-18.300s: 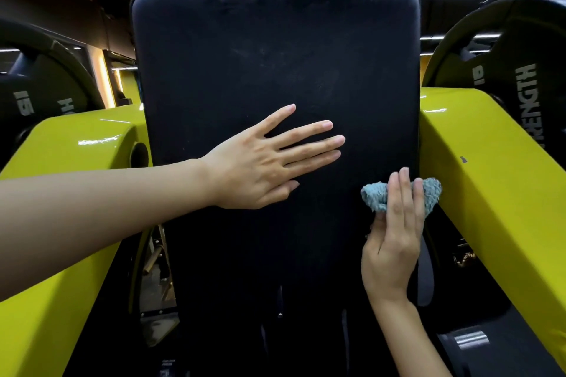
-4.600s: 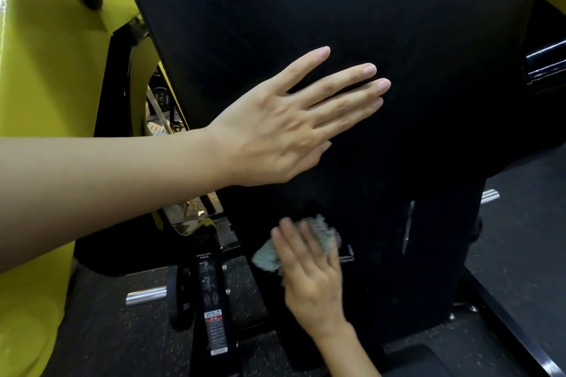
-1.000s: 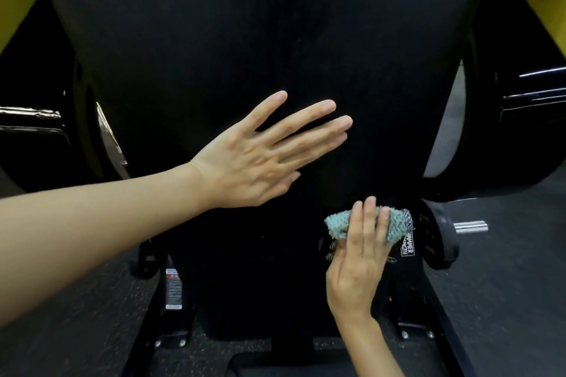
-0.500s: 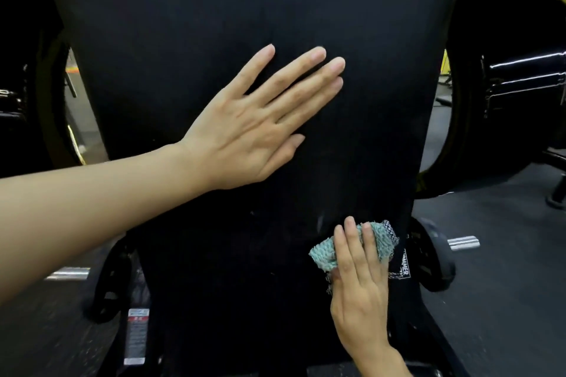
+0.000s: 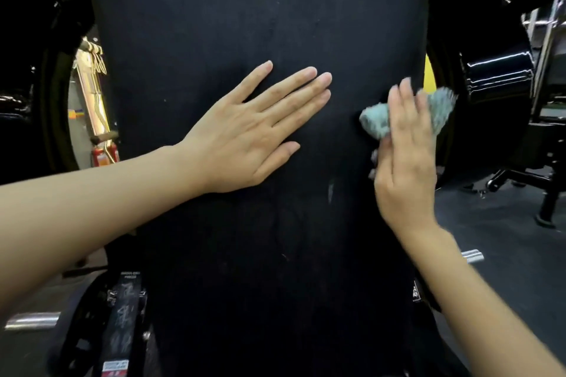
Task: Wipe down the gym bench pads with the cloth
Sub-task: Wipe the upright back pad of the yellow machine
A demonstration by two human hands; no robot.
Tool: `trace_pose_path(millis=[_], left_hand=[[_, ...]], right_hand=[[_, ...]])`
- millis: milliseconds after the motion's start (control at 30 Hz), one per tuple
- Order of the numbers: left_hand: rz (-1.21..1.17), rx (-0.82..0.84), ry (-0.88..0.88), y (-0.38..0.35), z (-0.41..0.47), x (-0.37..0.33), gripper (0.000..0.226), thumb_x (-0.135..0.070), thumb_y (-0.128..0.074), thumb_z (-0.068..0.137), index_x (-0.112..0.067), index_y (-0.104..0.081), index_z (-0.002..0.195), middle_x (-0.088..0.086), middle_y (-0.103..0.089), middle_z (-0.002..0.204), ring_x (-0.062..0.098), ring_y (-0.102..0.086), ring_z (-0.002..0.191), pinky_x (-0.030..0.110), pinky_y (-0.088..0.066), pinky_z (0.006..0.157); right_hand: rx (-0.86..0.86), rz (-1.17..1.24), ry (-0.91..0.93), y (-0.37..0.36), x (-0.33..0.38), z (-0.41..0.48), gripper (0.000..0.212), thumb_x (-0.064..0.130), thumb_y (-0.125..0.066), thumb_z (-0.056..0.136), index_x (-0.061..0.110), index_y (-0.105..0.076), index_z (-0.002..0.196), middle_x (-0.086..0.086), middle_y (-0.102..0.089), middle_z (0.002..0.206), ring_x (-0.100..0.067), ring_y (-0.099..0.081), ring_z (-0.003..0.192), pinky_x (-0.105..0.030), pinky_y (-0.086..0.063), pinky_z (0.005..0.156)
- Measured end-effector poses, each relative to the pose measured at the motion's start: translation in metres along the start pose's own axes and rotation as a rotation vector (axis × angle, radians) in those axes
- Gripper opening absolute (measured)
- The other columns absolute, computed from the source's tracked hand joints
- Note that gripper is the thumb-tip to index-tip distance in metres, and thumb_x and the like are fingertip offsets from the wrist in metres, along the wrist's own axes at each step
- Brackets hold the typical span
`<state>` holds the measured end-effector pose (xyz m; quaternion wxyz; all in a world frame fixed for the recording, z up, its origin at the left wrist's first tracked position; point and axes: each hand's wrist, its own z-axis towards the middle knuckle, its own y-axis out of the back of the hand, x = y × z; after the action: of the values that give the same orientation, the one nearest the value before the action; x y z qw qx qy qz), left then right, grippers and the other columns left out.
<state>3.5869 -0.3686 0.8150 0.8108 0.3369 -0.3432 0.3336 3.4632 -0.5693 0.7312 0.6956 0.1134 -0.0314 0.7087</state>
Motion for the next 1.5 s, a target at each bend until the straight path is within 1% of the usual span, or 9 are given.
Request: trace_pose_path(millis=[133,300,433,600,700,967,1167,1300,1500], left_hand=[[-0.007,-0.011,-0.039,-0.002,-0.011,0.002,0.060,-0.035,-0.022,0.104,-0.011,-0.012,0.158,0.004,-0.007,0.166,0.019,-0.005,0.153,0.049,-0.008,0.123],[0.010,-0.027,-0.094,-0.005,-0.024,0.005,0.060,-0.037,-0.021,0.104,-0.013,-0.014,0.158,0.001,-0.009,0.166,0.017,-0.007,0.153,0.047,-0.009,0.123],[0.037,-0.036,-0.113,-0.006,-0.028,0.008,0.059,-0.039,-0.018,0.104,-0.015,-0.015,0.158,0.000,-0.011,0.165,0.016,-0.009,0.152,0.045,-0.008,0.123],[0.051,-0.024,-0.106,-0.005,-0.029,0.008,0.058,-0.038,-0.016,0.104,-0.016,-0.016,0.158,-0.001,-0.011,0.165,0.016,-0.009,0.152,0.044,-0.007,0.123],[0.041,-0.009,-0.107,-0.002,-0.032,0.008,0.058,-0.039,-0.017,0.104,-0.017,-0.017,0.158,-0.002,-0.012,0.165,0.016,-0.009,0.152,0.044,-0.007,0.123],[0.021,0.023,-0.079,-0.004,-0.052,0.007,0.059,-0.041,-0.013,0.103,-0.021,-0.013,0.158,-0.006,-0.008,0.165,0.013,-0.004,0.152,0.042,-0.003,0.124],[-0.001,0.027,-0.087,-0.003,-0.065,0.011,0.058,-0.040,-0.013,0.103,-0.023,-0.013,0.158,-0.007,-0.008,0.165,0.013,-0.004,0.152,0.041,-0.002,0.124],[-0.023,0.037,-0.101,-0.002,-0.066,0.016,0.058,-0.039,-0.014,0.103,-0.024,-0.013,0.158,-0.008,-0.009,0.165,0.012,-0.003,0.152,0.038,0.001,0.123],[-0.068,0.045,-0.107,0.001,-0.070,0.024,0.059,-0.037,-0.017,0.101,-0.023,-0.014,0.158,-0.007,-0.011,0.164,0.010,-0.004,0.152,0.037,-0.002,0.124]], right_hand=[[-0.020,-0.048,-0.029,-0.003,0.009,0.005,0.052,0.011,-0.031,0.103,0.009,-0.026,0.155,-0.005,-0.019,0.163,-0.024,-0.007,0.153,-0.033,-0.009,0.123],[0.031,-0.094,0.022,-0.013,0.021,-0.047,0.055,0.013,-0.030,0.101,0.011,-0.026,0.155,-0.002,-0.019,0.163,-0.020,-0.009,0.153,-0.057,-0.023,0.117],[0.046,-0.092,0.036,-0.030,0.044,-0.093,0.056,0.015,-0.034,0.099,0.013,-0.028,0.155,0.000,-0.021,0.163,-0.018,-0.010,0.152,-0.056,-0.026,0.116],[0.100,-0.110,0.183,-0.052,0.078,-0.114,0.055,0.015,-0.036,0.100,0.015,-0.028,0.155,0.002,-0.021,0.163,-0.014,-0.009,0.152,-0.046,-0.016,0.122],[0.123,-0.138,0.282,-0.045,0.062,-0.104,0.057,0.013,-0.039,0.099,0.014,-0.029,0.154,0.000,-0.023,0.163,-0.015,-0.013,0.152,-0.046,-0.024,0.119],[0.001,-0.175,0.072,-0.015,0.010,-0.056,0.056,0.019,-0.029,0.100,0.012,-0.023,0.156,-0.002,-0.018,0.164,-0.015,-0.008,0.152,-0.042,-0.015,0.123],[-0.177,-0.175,-0.249,-0.040,0.046,-0.054,0.054,0.016,-0.029,0.104,0.012,-0.018,0.156,-0.001,-0.012,0.165,-0.020,-0.003,0.153,-0.046,-0.008,0.122],[-0.175,-0.144,-0.219,-0.065,0.085,-0.065,0.055,0.016,-0.031,0.103,0.012,-0.018,0.157,-0.001,-0.012,0.165,-0.021,-0.004,0.153,-0.049,-0.009,0.121],[-0.117,-0.072,-0.015,-0.100,0.139,-0.089,0.057,0.021,-0.028,0.100,0.008,-0.022,0.155,-0.006,-0.017,0.164,-0.021,-0.011,0.152,-0.045,-0.018,0.122]])
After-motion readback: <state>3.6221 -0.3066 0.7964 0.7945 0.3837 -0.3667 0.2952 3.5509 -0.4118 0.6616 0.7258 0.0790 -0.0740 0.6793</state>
